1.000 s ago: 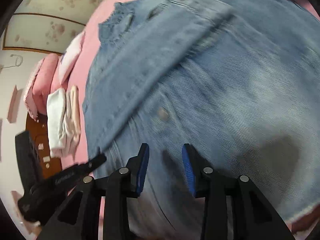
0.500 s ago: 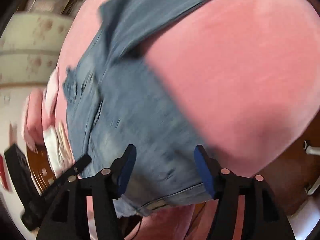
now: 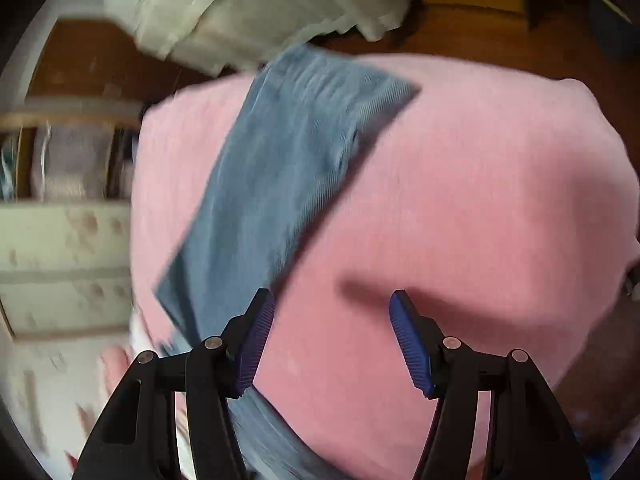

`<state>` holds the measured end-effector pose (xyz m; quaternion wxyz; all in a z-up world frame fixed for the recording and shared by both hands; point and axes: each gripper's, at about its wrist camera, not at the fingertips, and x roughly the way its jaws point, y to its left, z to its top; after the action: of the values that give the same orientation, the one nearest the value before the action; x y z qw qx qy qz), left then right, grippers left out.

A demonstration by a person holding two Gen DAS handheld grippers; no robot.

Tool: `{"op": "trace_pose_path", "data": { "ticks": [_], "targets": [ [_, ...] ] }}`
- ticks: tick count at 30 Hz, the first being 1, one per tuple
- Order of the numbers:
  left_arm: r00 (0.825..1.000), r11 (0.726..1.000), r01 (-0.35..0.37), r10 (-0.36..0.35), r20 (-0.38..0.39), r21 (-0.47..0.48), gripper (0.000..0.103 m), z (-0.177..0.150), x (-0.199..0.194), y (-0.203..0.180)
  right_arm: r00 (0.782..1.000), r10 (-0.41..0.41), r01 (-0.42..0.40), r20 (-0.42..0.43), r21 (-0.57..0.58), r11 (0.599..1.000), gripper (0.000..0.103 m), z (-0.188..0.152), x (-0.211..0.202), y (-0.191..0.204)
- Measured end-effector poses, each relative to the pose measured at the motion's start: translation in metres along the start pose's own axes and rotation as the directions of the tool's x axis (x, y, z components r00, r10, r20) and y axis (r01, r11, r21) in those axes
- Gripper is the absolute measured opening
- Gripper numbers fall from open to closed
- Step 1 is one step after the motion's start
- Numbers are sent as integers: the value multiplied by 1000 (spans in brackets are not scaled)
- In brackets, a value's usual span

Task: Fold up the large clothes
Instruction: 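Grasp the other sleeve cuff with the right tool, then lift the sleeve with the right tool, fold it across the jacket, release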

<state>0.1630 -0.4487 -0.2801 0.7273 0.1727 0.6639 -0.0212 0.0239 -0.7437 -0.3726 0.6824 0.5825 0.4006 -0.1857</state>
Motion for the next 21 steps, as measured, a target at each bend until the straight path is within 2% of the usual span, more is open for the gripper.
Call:
{"op": "trace_pose_path", "data": {
  "ticks": [2,6,8,10,11,15,19,21],
  "targets": [
    [1000,999,-7,6,-30,-33,56,5,6,3,1000,19,-20,20,46,999,59,19,3,-5],
    [999,995,2,-7,-49,-98,61,14,11,6,998,13,-18,54,91,996,45,52,13,-9],
    [999,994,6,-11,-46,-111,61,16,14,7,997,12,-19,78,90,996,34,61,12,-7],
    [999,993,12,-18,-51,-115,61,19,14,6,994,-20,10,110,89,996,11,63,2,-12],
    [998,993,14,-21,-57,-119,61,19,14,6,992,-35,24,123,90,996,7,58,1,-11],
    [996,986,33,-45,-72,-161,62,20,16,12,976,-74,60,204,74,995,4,52,-21,-3],
    [994,979,47,-65,-88,-201,62,18,23,25,942,-96,107,321,-16,994,4,40,-52,32],
    [995,979,31,-49,-86,-200,62,15,25,35,923,-114,152,368,-75,986,4,30,-66,57]
  ]
}}
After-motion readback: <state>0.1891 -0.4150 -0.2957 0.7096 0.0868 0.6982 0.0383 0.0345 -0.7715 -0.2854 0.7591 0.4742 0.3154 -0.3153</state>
